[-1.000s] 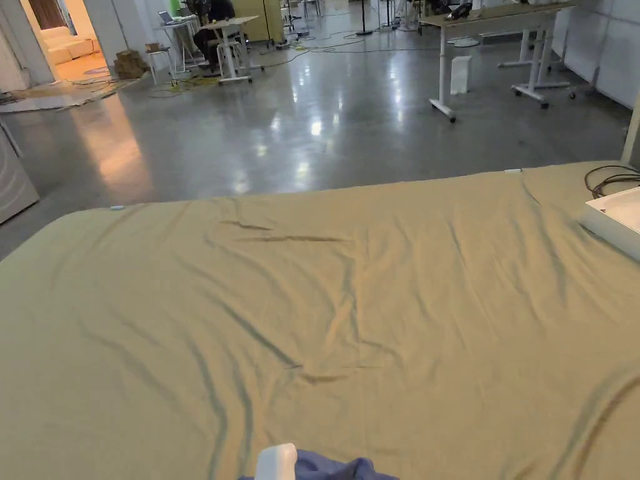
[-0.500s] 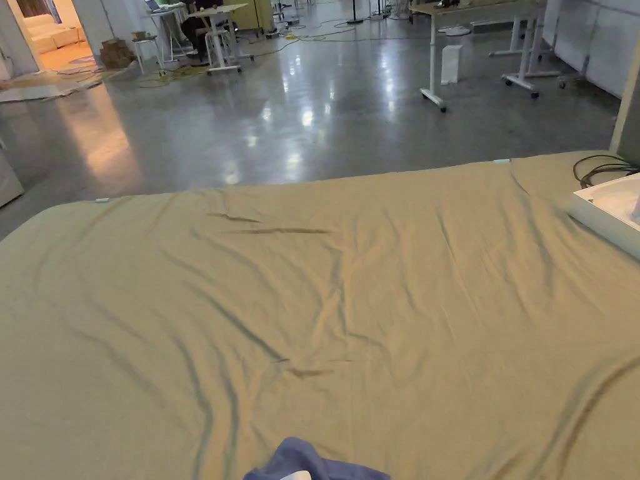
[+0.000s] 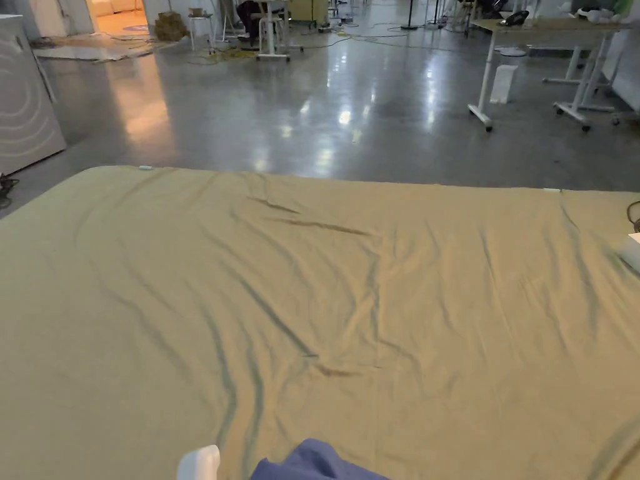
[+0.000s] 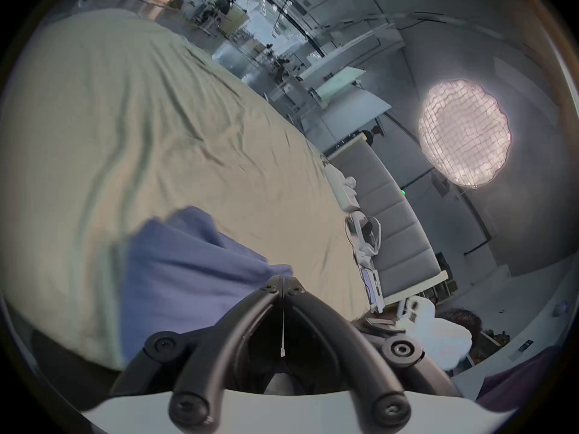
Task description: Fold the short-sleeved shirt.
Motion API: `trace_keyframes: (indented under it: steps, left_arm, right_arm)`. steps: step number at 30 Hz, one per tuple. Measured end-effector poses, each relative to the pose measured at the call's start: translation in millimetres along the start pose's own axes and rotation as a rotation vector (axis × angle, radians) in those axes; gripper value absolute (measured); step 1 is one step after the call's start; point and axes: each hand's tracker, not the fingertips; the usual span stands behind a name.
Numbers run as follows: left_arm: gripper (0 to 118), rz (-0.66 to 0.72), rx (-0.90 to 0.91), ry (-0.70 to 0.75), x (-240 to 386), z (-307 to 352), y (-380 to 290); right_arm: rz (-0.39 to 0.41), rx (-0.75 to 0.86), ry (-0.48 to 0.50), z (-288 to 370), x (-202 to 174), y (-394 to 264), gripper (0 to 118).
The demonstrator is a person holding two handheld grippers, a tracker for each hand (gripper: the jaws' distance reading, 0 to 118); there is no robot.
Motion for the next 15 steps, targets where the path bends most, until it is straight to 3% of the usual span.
trace_keyframes:
  steps: [4,5,7,10,12,15]
  left_arm:
    - [4,0.008,0.006,0.056,-27,28,3]
    - [9,0.004,0.006,0.078,-34,34,4]
    - [40,-0.003,-0.001,0.114,-44,36,4]
    - [83,-0.004,-0.031,0.14,-63,37,8]
    - [85,0.014,-0.058,0.109,-76,30,9]
    - [85,0.077,-0.117,0.076,-98,9,12]
  right_arm:
    - [-0.038,-0.097,0.009,-58,2,24,0]
    - [-0.042,-0.133,-0.025,-72,5,26,0]
    - [-0.064,-0.242,-0.062,-95,17,22,0]
    - [-0.17,-0.202,0.014,-98,36,16,0]
    - [-0.235,-0.224,0.026,-96,39,19,0]
    - [-0.148,-0.223,-0.005,-96,31,19,0]
